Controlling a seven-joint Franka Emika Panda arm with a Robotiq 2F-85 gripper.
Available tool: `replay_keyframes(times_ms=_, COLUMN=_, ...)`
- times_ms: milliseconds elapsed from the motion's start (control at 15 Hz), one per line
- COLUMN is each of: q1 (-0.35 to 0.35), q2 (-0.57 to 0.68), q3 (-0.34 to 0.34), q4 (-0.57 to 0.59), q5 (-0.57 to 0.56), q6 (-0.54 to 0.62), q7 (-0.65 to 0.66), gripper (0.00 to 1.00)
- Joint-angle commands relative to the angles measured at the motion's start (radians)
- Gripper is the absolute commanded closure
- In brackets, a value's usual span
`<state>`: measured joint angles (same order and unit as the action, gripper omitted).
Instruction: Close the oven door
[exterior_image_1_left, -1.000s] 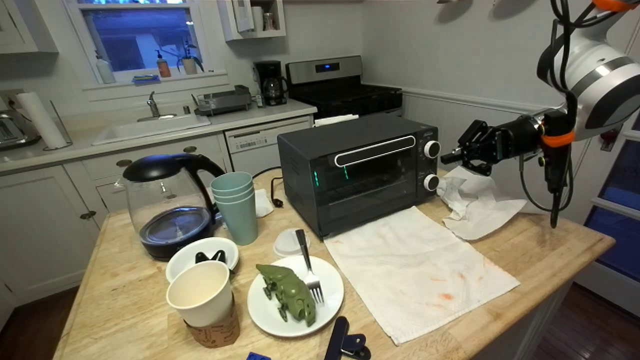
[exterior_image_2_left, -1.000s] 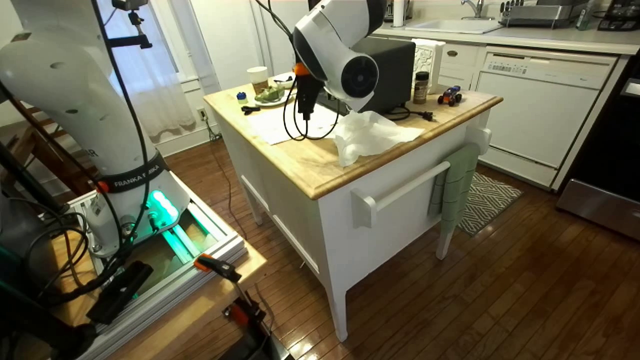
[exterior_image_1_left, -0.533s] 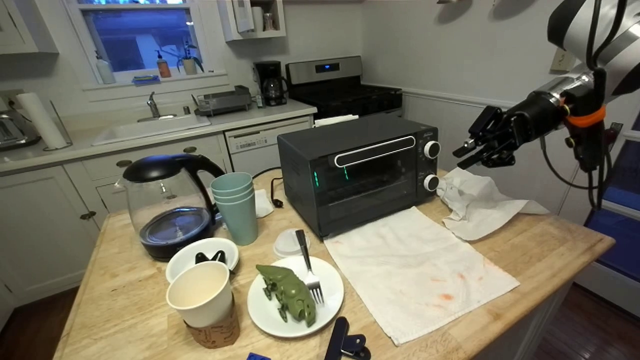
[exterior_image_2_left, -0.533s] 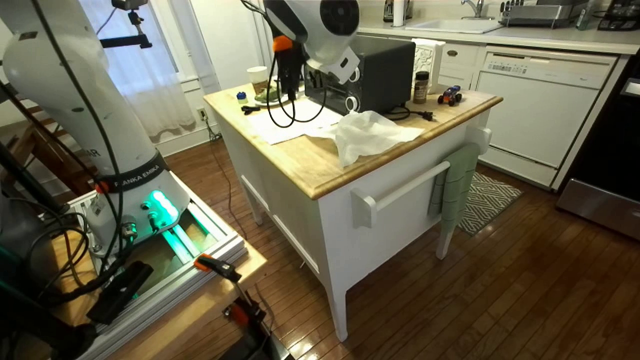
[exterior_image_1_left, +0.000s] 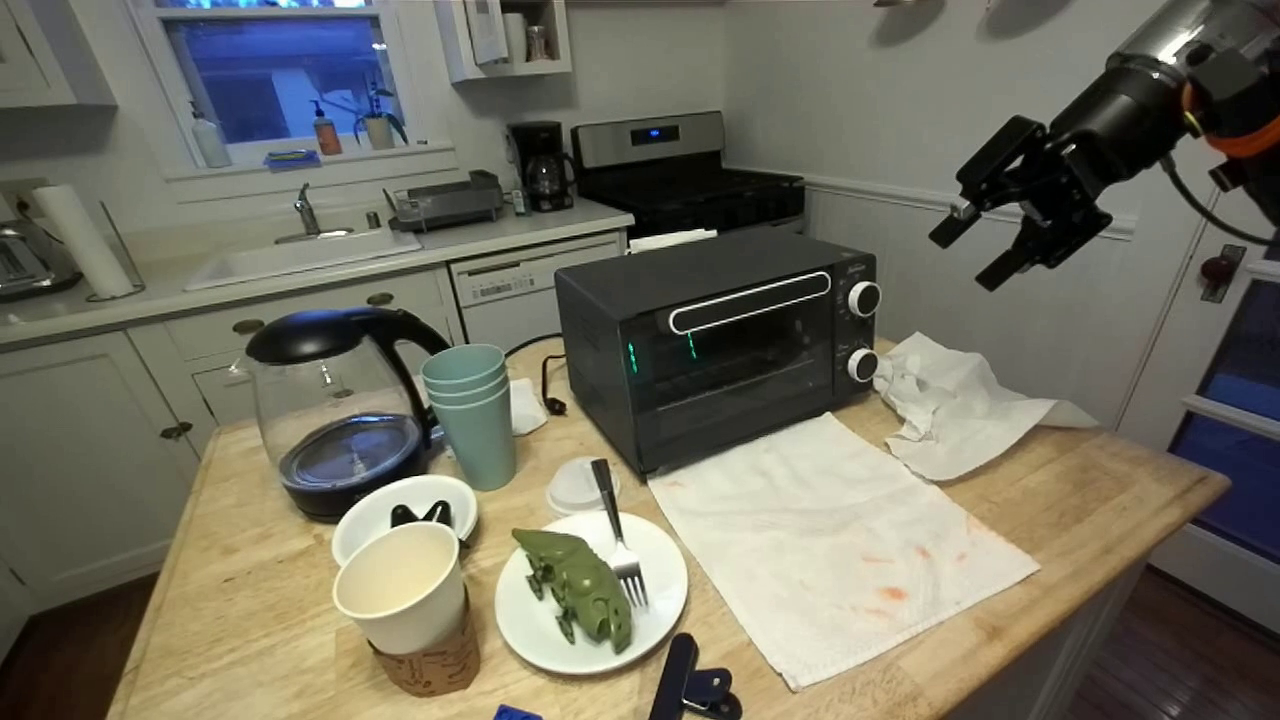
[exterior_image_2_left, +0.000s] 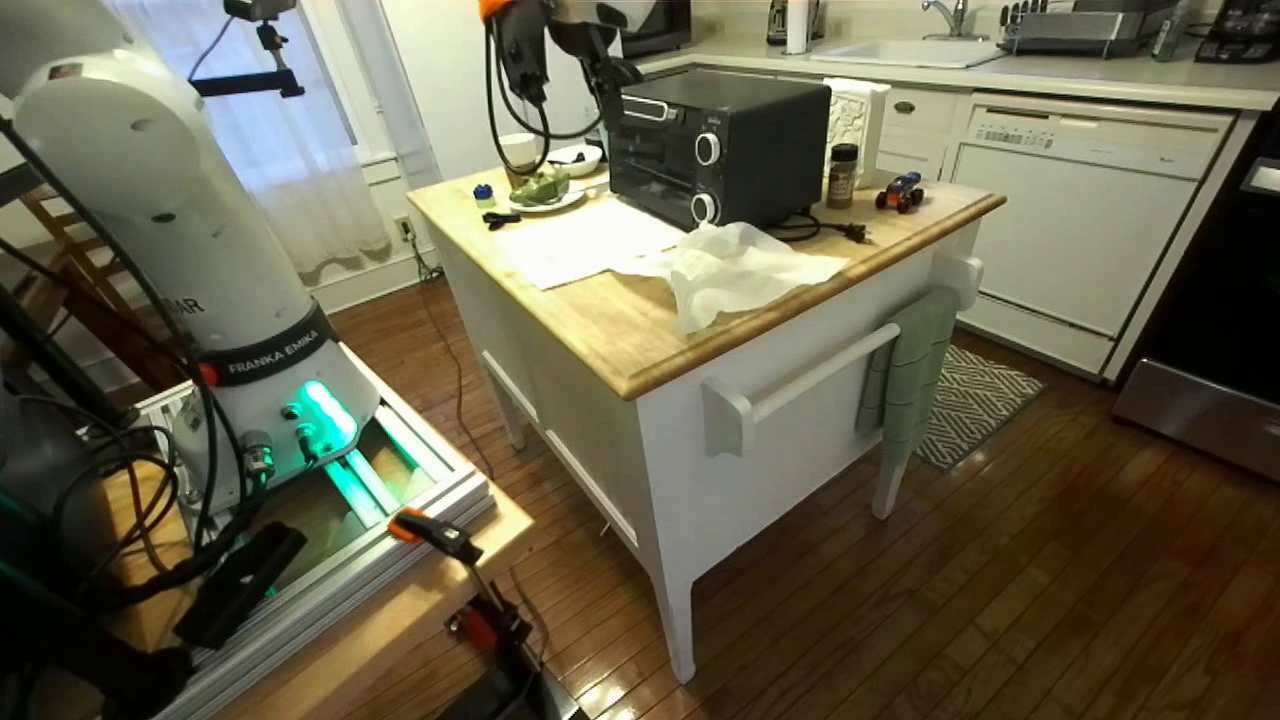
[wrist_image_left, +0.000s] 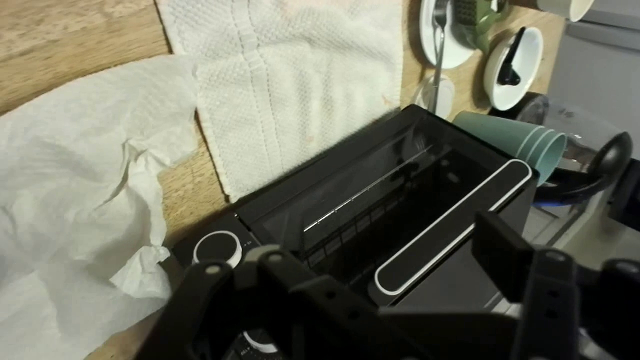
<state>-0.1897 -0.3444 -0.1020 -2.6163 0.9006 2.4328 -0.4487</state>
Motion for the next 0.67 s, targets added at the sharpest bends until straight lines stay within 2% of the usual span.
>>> replay_keyframes(times_ms=0, q1=-0.053, q2=-0.152, q3=0.141, q4=-0.092, q5=-0.268, q6=0.086, q7=0.258, gripper=0.0)
replay_keyframes(times_ms=67, q1=-0.072, q2=-0.182, q3=0.179, q4=-0.103, q5=-0.343, q6=0.09, q7=0.315, gripper=0.0)
replay_keyframes(times_ms=133, q1=-0.052, q2=-0.197, q3=0.172, q4=-0.106, q5=-0.431, q6=0.079, q7=0.349, gripper=0.0)
replay_keyframes(times_ms=200, q1=-0.067, q2=-0.216, q3=0.195, q4=-0.104, q5=-0.512, q6=0.037, q7=0.384, gripper=0.0)
replay_keyframes(times_ms=267, q1=0.035, q2=-0.152, q3=0.086, q4=-0.076, q5=-0.45, q6=0.079, q7=0.353, gripper=0.0)
replay_keyframes(times_ms=400, q1=0.027, q2=-0.183, q3=0.112, q4=-0.089, q5=-0.526, q6=0.068, q7=0.403, gripper=0.0)
replay_keyframes(times_ms=600, q1=0.022, q2=-0.193, q3=0.114, q4=-0.096, q5=-0.54, q6=0.065, q7=0.406, gripper=0.0)
